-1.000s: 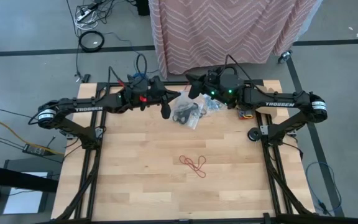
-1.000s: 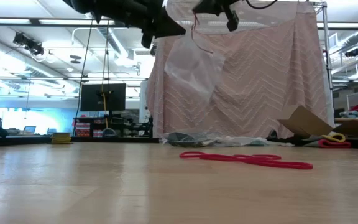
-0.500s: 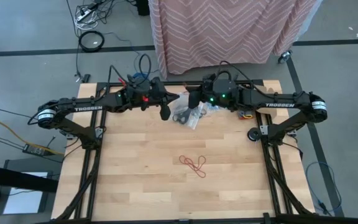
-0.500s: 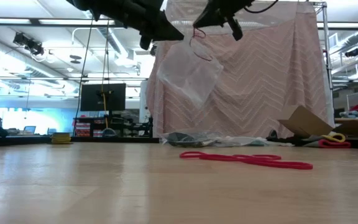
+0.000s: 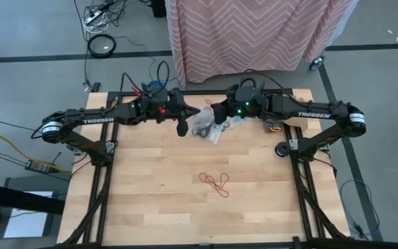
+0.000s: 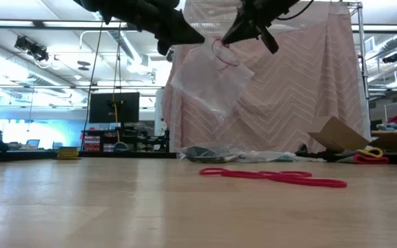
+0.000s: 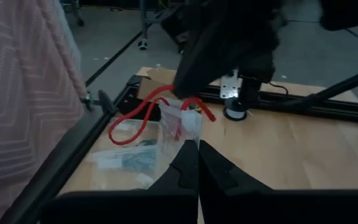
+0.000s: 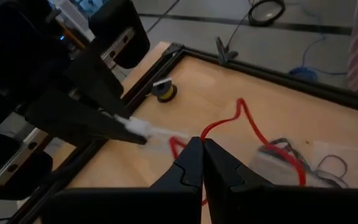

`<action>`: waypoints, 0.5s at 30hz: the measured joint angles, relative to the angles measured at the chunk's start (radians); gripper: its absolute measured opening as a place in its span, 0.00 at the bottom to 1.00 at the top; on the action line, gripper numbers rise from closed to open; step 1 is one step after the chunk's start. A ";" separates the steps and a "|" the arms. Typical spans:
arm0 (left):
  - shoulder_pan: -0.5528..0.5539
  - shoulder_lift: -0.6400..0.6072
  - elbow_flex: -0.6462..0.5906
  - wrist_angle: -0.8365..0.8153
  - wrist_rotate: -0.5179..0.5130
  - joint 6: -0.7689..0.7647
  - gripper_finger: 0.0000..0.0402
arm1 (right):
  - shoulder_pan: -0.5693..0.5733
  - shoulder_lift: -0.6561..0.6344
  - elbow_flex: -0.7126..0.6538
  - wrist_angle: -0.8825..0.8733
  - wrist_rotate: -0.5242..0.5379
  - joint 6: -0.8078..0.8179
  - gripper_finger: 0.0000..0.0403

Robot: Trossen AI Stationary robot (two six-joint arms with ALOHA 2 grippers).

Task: Sort rubber bands
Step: Put the red rubber band into the transparent zip bag

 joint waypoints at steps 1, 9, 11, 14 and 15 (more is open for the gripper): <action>0.000 0.000 0.000 0.000 0.009 0.000 0.00 | -0.007 0.000 0.000 -0.004 -0.014 0.000 0.00; 0.000 0.000 0.000 -0.010 0.061 0.000 0.00 | -0.050 0.000 0.000 -0.016 -0.117 -0.003 0.00; 0.000 0.000 0.000 -0.013 0.061 0.000 0.00 | -0.049 0.000 0.000 -0.028 -0.131 -0.003 0.00; 0.000 0.000 0.000 -0.012 0.061 0.000 0.00 | -0.049 0.000 0.000 -0.066 -0.162 -0.003 0.00; 0.000 0.000 0.000 -0.013 0.061 0.000 0.00 | -0.049 0.000 0.000 -0.076 -0.174 -0.003 0.00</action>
